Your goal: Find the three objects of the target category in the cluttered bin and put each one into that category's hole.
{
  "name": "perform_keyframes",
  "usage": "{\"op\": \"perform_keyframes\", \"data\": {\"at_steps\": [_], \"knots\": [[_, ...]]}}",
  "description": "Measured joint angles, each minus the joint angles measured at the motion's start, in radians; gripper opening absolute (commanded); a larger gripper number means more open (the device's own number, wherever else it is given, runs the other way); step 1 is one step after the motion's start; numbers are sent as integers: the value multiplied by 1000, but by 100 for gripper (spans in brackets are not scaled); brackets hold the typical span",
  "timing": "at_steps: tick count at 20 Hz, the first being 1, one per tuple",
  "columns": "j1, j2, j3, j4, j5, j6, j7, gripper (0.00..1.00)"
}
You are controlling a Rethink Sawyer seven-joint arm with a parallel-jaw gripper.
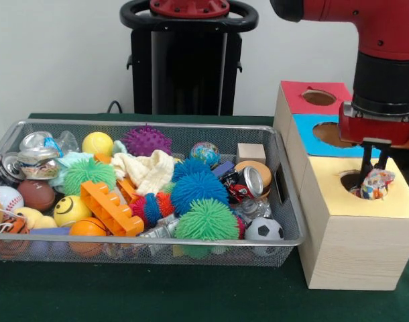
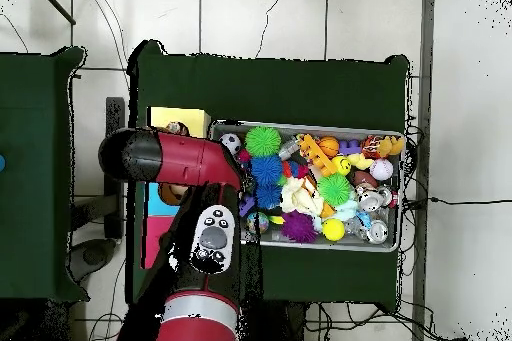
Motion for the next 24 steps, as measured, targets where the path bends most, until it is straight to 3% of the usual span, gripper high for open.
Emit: {"op": "perform_keyframes", "data": {"at_steps": [10, 18, 24], "knots": [[3, 97, -2, -45, -2, -50, 0, 0], [12, 132, -17, -117, -2, -50, 0, 0], [21, 127, -33, -115, -3, -49, 0, 0]]}}
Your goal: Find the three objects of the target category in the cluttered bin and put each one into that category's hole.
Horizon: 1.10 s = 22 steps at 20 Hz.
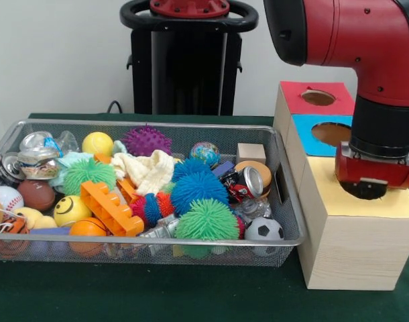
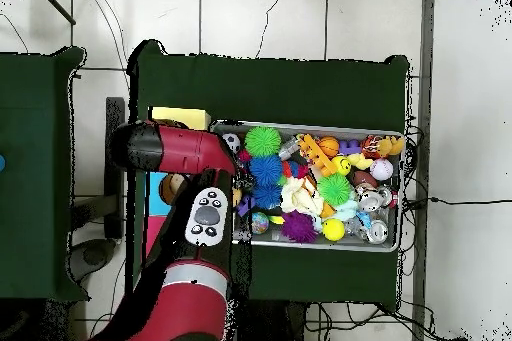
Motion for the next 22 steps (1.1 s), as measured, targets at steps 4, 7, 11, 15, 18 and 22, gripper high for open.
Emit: {"op": "perform_keyframes", "data": {"at_steps": [4, 7, 11, 15, 18, 22], "knots": [[5, -40, -3, 29, -1, 16, 0, 0], [19, -95, -21, 46, -5, 65, 0, 0], [37, -143, -49, 55, -11, 153, 0, 0], [48, -192, -65, 54, -12, 218, 0, 0], [54, -228, -74, 48, -13, 251, 0, 0], [56, -275, -78, 14, -14, 305, 0, 0]]}}
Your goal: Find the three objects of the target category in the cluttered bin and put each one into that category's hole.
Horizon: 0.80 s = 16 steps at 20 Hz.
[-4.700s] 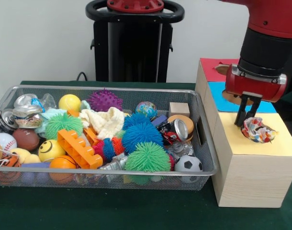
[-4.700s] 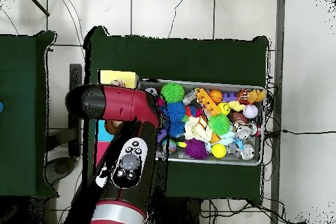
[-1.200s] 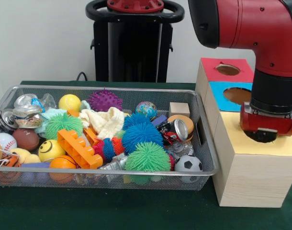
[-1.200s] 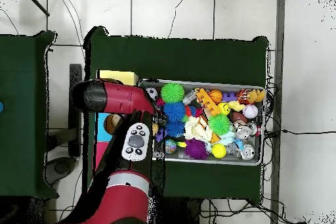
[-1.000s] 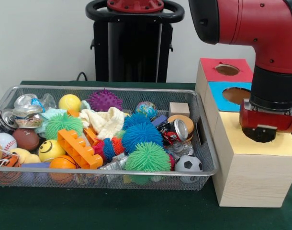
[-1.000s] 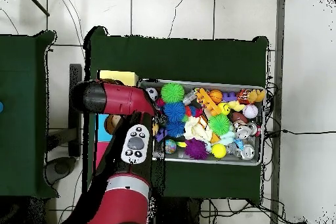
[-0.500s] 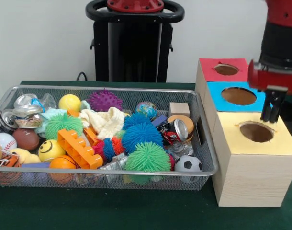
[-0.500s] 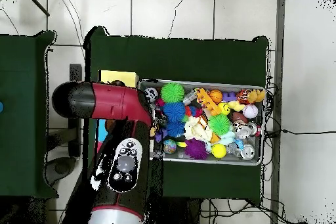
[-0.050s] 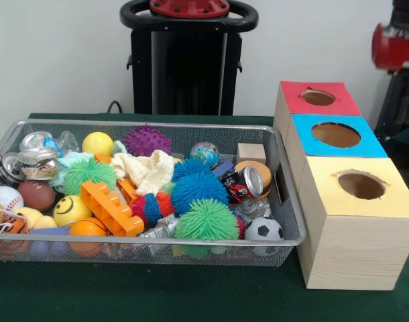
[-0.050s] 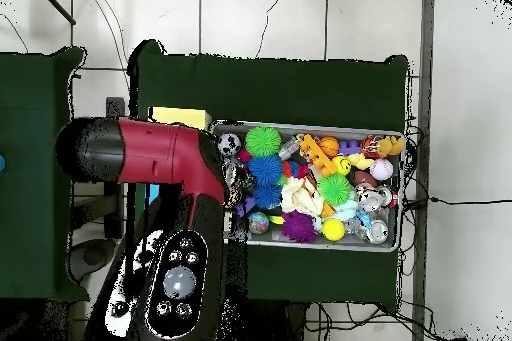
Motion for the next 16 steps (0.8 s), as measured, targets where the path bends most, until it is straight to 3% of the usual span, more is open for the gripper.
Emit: {"op": "perform_keyframes", "data": {"at_steps": [9, 16], "knots": [[-2, -46, -13, -92, -4, 84, 0, 0], [-52, -83, -18, -166, -8, 233, 0, 0]]}}
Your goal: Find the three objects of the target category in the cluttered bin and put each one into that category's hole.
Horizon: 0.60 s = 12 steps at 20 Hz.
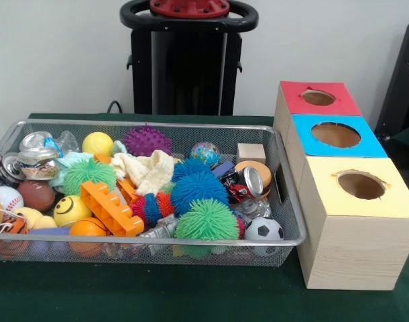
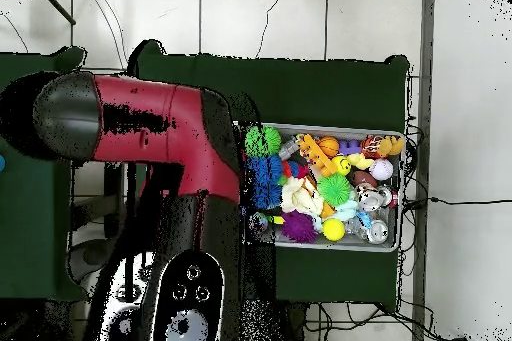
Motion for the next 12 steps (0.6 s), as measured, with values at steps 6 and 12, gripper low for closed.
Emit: {"op": "perform_keyframes", "data": {"at_steps": [6, 12], "knots": [[-91, -21, 0, -53, -7, 94, 0, 0], [-170, -30, 0, -66, -44, 103, 0, 0]]}}
